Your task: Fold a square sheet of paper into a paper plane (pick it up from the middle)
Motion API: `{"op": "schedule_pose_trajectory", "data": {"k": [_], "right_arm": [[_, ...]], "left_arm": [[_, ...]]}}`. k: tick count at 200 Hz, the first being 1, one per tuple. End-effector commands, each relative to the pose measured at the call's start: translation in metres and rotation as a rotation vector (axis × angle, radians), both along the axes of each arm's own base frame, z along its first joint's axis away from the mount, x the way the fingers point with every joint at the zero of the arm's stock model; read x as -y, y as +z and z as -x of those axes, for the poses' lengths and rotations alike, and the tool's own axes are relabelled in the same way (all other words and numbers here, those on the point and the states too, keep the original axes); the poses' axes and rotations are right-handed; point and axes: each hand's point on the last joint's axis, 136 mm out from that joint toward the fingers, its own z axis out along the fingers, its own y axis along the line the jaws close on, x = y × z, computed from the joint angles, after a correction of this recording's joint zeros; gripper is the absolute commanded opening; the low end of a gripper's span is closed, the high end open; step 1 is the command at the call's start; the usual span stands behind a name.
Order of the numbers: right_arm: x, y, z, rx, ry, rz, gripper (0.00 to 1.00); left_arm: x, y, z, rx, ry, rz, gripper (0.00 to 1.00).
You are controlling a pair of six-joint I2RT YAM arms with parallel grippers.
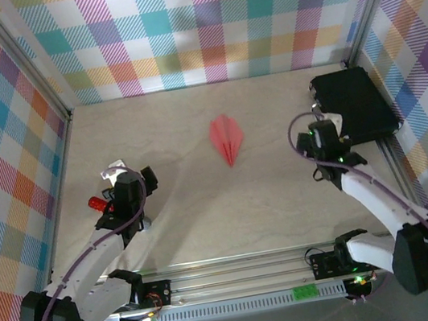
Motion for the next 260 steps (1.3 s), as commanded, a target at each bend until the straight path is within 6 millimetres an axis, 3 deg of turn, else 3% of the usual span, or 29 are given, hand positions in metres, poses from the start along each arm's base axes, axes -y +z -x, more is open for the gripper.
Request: {"op": "schedule_pose_trajectory", "data": {"k": [1,34,56,80,102,142,184,260], "right_arm": [[0.008,0.013,-0.01,0.182,0.037,0.025,0.99],[0.024,-0.019,-0.015,0.154,0.022,0.036,0.99],[0.023,-0.035,-0.026,0.145,0.05,0.067,0.99],[0.01,-0.032,-0.043,0.203,0.149,0.086,0.99],[-0.003,-0.027,-0.052,0.256,0.24,0.093,0.99],[-0.027,-0.029,-0.064,0.29,0.376,0.029,0.99],[-0.026,-0.049,-0.076,0.253,0.382,-0.011,0.99],[-0.02,-0.055,-0.077,0.253,0.364,-0.027,0.99]], "left_arm": [[-0.017,0.01,-0.011,0.076,0.017,-0.091,1.0],[-0.028,-0.003,-0.022,0.089,-0.031,-0.114,1.0],[-0.028,-0.02,-0.033,0.099,-0.09,-0.085,1.0],[-0.02,-0.033,-0.044,0.124,-0.161,-0.054,1.0],[-0.012,-0.031,-0.052,0.161,-0.226,-0.035,1.0],[-0.013,-0.045,-0.065,0.158,-0.267,-0.012,1.0],[-0.011,-0.067,-0.076,0.105,-0.279,-0.003,1.0],[-0.004,-0.067,-0.08,0.086,-0.296,-0.034,1.0]]}}
